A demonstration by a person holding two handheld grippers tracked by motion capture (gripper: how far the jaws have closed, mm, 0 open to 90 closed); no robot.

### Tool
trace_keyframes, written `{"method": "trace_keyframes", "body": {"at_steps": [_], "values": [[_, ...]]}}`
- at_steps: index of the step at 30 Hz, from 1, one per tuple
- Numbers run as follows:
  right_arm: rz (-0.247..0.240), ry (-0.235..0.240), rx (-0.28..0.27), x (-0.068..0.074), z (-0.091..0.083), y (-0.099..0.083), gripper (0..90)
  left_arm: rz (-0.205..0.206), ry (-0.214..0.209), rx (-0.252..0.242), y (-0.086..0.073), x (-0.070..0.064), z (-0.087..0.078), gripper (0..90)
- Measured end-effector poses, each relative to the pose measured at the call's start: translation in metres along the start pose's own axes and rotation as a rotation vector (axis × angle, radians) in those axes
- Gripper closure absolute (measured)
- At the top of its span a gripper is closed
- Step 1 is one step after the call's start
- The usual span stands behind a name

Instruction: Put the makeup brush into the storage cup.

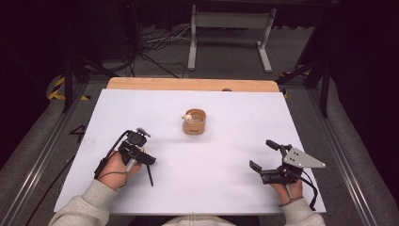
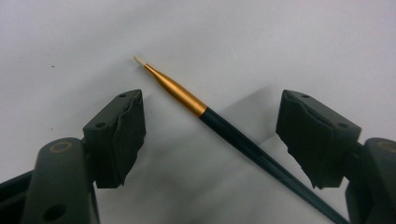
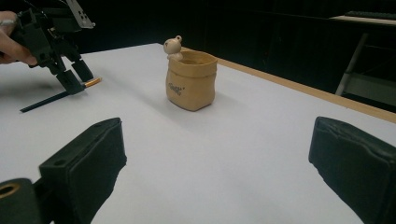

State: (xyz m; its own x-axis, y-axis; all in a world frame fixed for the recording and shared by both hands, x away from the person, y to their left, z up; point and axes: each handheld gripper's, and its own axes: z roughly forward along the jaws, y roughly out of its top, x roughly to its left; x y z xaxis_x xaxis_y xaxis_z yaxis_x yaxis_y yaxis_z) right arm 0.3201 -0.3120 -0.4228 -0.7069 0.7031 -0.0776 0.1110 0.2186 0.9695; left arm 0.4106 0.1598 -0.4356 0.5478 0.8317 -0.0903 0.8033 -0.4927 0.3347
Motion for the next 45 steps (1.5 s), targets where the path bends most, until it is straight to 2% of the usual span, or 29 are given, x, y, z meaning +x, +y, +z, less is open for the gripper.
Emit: {"method": "trace_keyframes", "body": {"at_steps": [5,10,11,13,18,21,27,30,38,42,45], "values": [[-0.002,0.000,0.002,0.000,0.000,0.000,4.0,0.008,0.006,0.004,0.000,-0.001,-0.001,29.6],[0.000,-0.001,0.004,0.000,0.001,0.000,4.0,0.038,0.044,0.017,0.001,-0.005,-0.001,36.5],[-0.002,-0.001,0.005,0.000,0.001,0.000,4.0,0.051,0.045,0.025,0.001,-0.005,-0.001,37.9],[-0.002,-0.001,0.006,0.000,0.001,0.000,4.0,0.051,0.045,0.028,0.001,-0.006,-0.002,41.5],[0.000,-0.002,0.007,0.000,0.001,0.000,4.0,0.042,0.048,0.023,0.001,-0.007,-0.003,52.8],[-0.006,-0.005,0.001,0.000,0.000,0.000,4.0,0.038,0.045,0.035,0.001,-0.005,-0.004,62.8],[-0.008,-0.007,0.002,0.001,0.000,0.000,4.4,0.092,0.045,0.083,0.004,-0.007,-0.005,81.7],[-0.011,-0.017,-0.014,0.001,-0.002,0.002,4.6,0.105,0.041,0.096,0.006,-0.007,-0.005,82.3],[-0.012,-0.019,-0.010,0.001,-0.002,0.002,4.6,0.121,0.039,0.120,0.009,-0.008,-0.006,82.7],[-0.012,-0.019,-0.011,0.001,-0.002,0.001,4.7,0.118,0.018,0.102,0.010,-0.008,-0.009,82.6],[-0.012,-0.020,-0.010,0.001,-0.002,0.001,4.7,0.114,-0.015,0.078,0.011,-0.008,-0.015,82.7]]}}
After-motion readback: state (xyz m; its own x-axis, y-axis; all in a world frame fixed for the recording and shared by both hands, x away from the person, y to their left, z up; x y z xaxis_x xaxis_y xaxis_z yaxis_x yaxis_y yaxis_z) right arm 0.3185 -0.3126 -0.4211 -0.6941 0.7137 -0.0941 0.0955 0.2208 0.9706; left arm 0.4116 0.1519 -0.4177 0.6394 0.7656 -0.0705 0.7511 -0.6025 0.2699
